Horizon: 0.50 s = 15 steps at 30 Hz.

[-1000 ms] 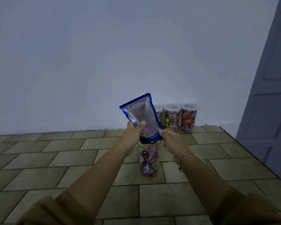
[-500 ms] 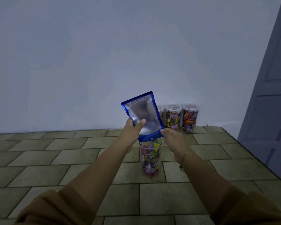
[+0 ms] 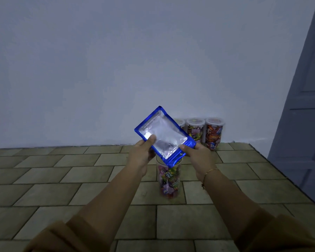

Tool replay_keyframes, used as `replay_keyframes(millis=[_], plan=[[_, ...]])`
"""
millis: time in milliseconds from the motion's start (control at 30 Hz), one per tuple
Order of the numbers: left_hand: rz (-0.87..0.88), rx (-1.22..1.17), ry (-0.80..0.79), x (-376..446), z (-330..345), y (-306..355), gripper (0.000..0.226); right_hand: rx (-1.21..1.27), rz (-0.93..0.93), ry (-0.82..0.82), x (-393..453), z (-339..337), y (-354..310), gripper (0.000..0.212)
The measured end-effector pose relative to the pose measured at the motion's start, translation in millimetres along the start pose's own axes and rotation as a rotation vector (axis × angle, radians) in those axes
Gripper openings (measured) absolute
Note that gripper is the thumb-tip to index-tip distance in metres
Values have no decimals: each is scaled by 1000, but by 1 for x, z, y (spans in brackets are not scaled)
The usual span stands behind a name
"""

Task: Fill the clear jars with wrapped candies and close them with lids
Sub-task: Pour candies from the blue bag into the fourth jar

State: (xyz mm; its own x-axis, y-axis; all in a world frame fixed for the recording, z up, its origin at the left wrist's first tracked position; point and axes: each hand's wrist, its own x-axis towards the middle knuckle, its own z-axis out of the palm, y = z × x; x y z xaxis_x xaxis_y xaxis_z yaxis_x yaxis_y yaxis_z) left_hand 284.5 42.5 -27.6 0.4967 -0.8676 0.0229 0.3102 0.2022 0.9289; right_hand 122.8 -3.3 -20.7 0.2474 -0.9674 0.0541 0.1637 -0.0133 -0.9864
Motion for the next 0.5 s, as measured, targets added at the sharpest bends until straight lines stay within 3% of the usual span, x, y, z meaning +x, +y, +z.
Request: replay_keyframes(millis=[200, 300, 500], plan=[[12, -83, 122, -13, -15, 2, 5, -92, -115, 48, -2, 3, 0, 11], [23, -166, 150, -26, -24, 1, 8, -112, -256, 10, -9, 19, -6, 5], [64, -291, 361, -63, -73, 4, 22, -233, -264, -241, -29, 75, 7, 41]])
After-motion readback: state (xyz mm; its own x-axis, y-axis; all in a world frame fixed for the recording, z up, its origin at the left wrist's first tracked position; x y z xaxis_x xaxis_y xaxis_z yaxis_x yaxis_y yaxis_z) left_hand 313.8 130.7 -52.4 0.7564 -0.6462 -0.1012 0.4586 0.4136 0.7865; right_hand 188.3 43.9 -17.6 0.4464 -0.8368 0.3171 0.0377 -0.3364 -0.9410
